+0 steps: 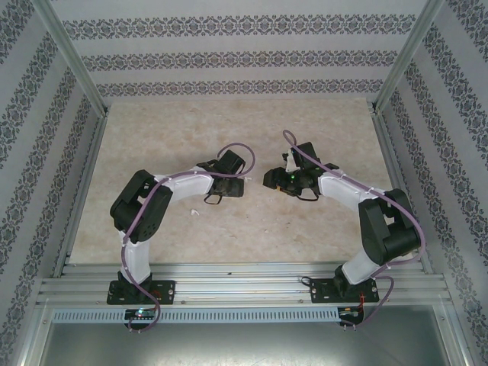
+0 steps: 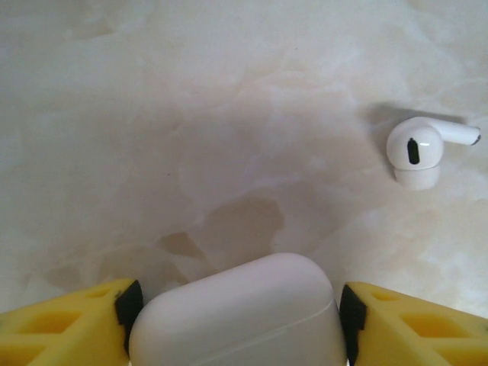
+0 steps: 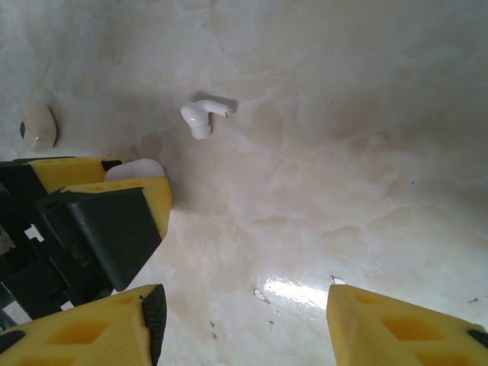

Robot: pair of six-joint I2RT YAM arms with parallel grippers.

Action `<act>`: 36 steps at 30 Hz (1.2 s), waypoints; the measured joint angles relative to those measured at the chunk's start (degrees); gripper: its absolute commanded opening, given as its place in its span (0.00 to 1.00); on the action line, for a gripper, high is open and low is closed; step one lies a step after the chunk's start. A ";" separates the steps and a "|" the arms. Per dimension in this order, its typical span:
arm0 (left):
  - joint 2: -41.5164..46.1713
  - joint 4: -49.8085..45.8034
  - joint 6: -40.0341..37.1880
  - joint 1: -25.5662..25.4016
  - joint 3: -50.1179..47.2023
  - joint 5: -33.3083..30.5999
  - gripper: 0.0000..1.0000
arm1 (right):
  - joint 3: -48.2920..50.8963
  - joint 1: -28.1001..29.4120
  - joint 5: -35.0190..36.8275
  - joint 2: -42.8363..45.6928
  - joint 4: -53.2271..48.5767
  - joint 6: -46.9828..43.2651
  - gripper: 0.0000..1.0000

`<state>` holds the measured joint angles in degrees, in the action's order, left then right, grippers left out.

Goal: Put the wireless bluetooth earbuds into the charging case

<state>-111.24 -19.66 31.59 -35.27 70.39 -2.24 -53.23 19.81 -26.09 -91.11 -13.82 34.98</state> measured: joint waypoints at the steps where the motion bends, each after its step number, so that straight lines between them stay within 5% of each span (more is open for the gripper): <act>1: 0.09 -0.02 0.02 0.00 0.00 -0.02 0.61 | 0.00 -0.13 -0.26 0.04 0.04 0.00 0.59; 17: 11.26 15.69 -11.82 -1.49 -16.48 2.95 0.52 | -0.09 -2.95 -7.78 0.17 1.75 1.81 0.59; 22: 15.26 23.56 -19.26 -1.49 -21.24 6.40 0.55 | -3.28 -3.54 -13.90 -3.67 1.03 0.63 0.59; 26: 15.52 26.40 -23.04 -1.49 -21.70 7.56 0.68 | -5.77 -3.04 -15.85 -6.10 -0.85 -0.90 0.59; 30: 15.52 23.21 -22.43 -1.49 -19.93 5.86 0.81 | -6.75 -2.27 -15.52 -6.14 -3.43 -2.32 0.59; 33: 15.50 11.87 -16.76 -1.38 -13.55 2.51 0.90 | -7.04 -1.90 -14.93 -6.14 -4.79 -3.13 0.59; 36: 15.63 3.74 -10.56 -1.38 -7.23 1.99 0.89 | -7.04 -1.64 -13.97 -6.14 -5.62 -3.43 0.59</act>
<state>-95.61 -15.92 21.04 -36.64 63.16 -0.25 -60.27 18.17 -40.05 -97.25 -19.44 31.55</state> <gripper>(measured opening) 0.914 0.594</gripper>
